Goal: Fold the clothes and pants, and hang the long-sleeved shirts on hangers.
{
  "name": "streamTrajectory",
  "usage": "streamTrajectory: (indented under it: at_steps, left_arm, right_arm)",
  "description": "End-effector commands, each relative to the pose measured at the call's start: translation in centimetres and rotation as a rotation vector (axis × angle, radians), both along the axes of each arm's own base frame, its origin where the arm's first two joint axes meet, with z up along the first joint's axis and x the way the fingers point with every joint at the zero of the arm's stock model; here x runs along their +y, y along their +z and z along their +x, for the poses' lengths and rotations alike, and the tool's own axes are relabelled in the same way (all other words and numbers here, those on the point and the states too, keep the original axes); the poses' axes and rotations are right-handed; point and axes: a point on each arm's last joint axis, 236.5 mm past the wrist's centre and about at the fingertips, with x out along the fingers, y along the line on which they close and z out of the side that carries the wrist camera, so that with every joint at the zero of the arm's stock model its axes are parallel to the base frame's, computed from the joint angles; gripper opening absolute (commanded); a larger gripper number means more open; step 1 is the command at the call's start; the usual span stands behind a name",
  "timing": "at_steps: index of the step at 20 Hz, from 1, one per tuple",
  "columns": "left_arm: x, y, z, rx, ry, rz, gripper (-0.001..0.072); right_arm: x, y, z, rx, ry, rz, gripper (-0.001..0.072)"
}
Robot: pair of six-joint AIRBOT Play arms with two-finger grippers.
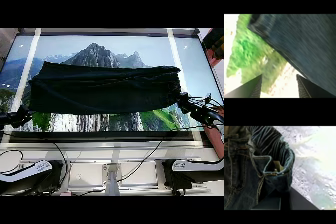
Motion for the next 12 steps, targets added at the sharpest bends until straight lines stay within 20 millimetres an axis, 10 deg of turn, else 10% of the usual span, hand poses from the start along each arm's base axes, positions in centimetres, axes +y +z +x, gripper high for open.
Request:
streamTrajectory:
  at_steps: [1,6,8,11,12]
  left_arm:
    - [1.9,-0.2,1.0,-0.033,0.071,0.056,0.0638]
    - [0.9,-2.4,2.9,-0.048,0.148,-0.057,0.0659]
    - [0.4,-4.0,3.2,-0.028,0.119,-0.043,0.0369]
    - [0.4,-5.2,4.3,-0.027,0.107,0.016,0.0310]
    - [0.7,-5.1,4.8,-0.038,0.109,0.046,0.0159]
  right_arm:
    - [-0.3,-0.1,0.0,0.003,-0.011,-0.009,0.0074]
    - [-0.4,-0.1,0.0,0.004,-0.014,-0.012,0.0074]
    - [-0.4,-0.1,0.0,0.003,-0.013,-0.013,0.0074]
    - [-0.3,0.7,0.1,-0.019,0.030,-0.059,0.0070]
    - [-0.1,1.4,0.2,-0.040,0.062,-0.084,0.0069]
